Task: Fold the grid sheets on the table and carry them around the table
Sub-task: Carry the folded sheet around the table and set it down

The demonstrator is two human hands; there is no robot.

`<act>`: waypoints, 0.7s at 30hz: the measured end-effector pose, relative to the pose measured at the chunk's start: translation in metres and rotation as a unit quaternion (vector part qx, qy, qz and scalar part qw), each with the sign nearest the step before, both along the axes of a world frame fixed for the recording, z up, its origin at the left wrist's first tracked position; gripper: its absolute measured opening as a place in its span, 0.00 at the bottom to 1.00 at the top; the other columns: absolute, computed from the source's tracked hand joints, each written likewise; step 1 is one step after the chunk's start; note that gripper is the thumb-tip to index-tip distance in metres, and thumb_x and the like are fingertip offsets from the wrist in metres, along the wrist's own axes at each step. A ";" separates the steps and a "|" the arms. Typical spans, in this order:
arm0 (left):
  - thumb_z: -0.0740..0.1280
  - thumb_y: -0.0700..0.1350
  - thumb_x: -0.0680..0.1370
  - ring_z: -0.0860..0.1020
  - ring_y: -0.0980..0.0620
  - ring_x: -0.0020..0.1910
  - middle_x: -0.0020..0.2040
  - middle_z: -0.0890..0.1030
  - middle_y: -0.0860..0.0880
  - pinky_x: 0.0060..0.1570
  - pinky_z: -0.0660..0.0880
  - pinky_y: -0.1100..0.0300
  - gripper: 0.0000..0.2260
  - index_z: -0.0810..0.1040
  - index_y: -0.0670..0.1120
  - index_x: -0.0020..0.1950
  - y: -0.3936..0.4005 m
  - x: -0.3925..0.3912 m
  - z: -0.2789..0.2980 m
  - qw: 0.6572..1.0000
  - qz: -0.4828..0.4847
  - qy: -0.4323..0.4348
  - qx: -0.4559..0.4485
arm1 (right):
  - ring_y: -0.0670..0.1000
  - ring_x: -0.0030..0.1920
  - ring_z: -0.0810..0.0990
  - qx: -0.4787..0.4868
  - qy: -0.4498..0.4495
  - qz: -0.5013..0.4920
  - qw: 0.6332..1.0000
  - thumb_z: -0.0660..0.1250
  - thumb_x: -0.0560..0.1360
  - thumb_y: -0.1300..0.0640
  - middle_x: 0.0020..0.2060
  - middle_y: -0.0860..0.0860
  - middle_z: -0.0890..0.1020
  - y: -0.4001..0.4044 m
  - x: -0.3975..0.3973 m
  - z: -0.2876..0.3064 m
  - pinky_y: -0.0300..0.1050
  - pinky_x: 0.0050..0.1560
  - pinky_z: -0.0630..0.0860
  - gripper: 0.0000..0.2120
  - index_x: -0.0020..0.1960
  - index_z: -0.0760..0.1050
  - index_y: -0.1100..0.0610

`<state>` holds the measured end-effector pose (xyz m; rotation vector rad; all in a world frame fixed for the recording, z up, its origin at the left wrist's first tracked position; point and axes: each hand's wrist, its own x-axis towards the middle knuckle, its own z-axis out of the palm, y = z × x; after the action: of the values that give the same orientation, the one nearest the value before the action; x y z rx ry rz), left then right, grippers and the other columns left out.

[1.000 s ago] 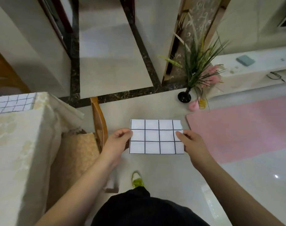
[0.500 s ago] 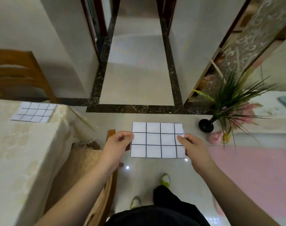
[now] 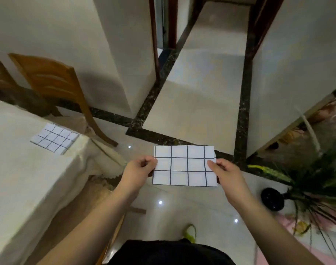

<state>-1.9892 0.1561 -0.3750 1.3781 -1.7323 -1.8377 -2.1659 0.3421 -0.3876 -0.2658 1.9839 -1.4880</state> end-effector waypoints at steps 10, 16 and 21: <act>0.66 0.45 0.79 0.79 0.55 0.36 0.36 0.81 0.51 0.36 0.74 0.66 0.07 0.81 0.44 0.47 -0.056 -0.033 -0.012 0.989 0.143 -0.001 0.044 | 0.55 0.45 0.84 -0.021 -0.067 0.098 0.993 0.69 0.77 0.58 0.42 0.54 0.86 -0.107 -0.066 -0.011 0.50 0.49 0.80 0.04 0.46 0.82 0.56; 0.66 0.44 0.79 0.78 0.52 0.38 0.39 0.81 0.47 0.35 0.73 0.63 0.06 0.81 0.45 0.46 -0.124 -0.042 -0.033 0.973 0.217 0.017 0.077 | 0.53 0.42 0.84 -0.008 -0.057 0.176 0.983 0.69 0.77 0.58 0.41 0.53 0.86 -0.201 -0.088 -0.014 0.47 0.44 0.78 0.06 0.42 0.83 0.56; 0.65 0.39 0.80 0.79 0.55 0.33 0.38 0.80 0.46 0.31 0.75 0.67 0.06 0.79 0.38 0.50 -0.175 -0.061 -0.028 0.970 0.225 0.050 0.078 | 0.51 0.40 0.82 -0.009 -0.005 0.157 0.988 0.69 0.76 0.58 0.40 0.53 0.86 -0.275 -0.108 -0.002 0.49 0.45 0.77 0.05 0.42 0.81 0.57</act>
<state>-2.0499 -0.0189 -0.4033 1.5501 -1.1245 -1.7695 -2.2734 0.0668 -0.3894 -0.5506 1.8231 -1.3017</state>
